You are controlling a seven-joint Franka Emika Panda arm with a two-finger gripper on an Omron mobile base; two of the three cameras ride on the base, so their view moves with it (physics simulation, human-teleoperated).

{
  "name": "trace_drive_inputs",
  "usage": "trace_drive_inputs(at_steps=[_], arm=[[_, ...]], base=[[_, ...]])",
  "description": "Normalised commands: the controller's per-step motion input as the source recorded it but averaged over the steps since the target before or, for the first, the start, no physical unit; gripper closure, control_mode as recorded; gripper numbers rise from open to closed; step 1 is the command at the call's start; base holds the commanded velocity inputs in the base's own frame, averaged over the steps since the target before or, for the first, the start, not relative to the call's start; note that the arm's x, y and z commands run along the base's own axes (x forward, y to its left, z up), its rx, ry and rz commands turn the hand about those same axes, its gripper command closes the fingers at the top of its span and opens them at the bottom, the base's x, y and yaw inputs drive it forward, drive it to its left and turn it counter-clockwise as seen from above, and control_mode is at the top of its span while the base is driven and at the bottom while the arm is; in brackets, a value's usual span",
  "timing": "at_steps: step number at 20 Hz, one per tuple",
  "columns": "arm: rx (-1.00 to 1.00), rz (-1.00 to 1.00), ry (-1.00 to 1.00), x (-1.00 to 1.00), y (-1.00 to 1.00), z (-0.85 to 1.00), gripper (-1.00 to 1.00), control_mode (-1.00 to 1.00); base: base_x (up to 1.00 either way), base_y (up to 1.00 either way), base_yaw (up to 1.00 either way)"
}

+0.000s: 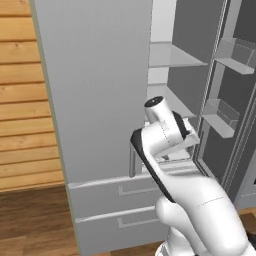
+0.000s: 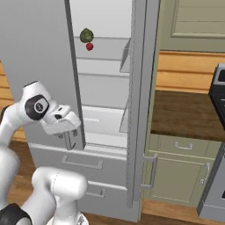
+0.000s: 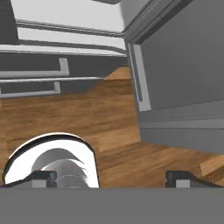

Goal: Take the strawberry from the fridge and place it on top of the pancake, located on the dining counter.

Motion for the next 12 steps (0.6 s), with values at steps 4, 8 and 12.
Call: trace_drive_inputs(at_steps=[4, 8, 12], arm=[[0.47, -0.20, -0.23, 0.66, 0.90, -0.34, -1.00, -1.00], [0.12, -0.08, -0.39, 0.38, 0.63, 0.07, -1.00, -1.00], [0.00, 0.11, -0.26, 0.67, 0.16, 0.00, -1.00, -1.00]], base=[[0.00, 0.00, 0.00], [0.00, 0.00, 0.00], [0.00, 0.00, 0.00]])
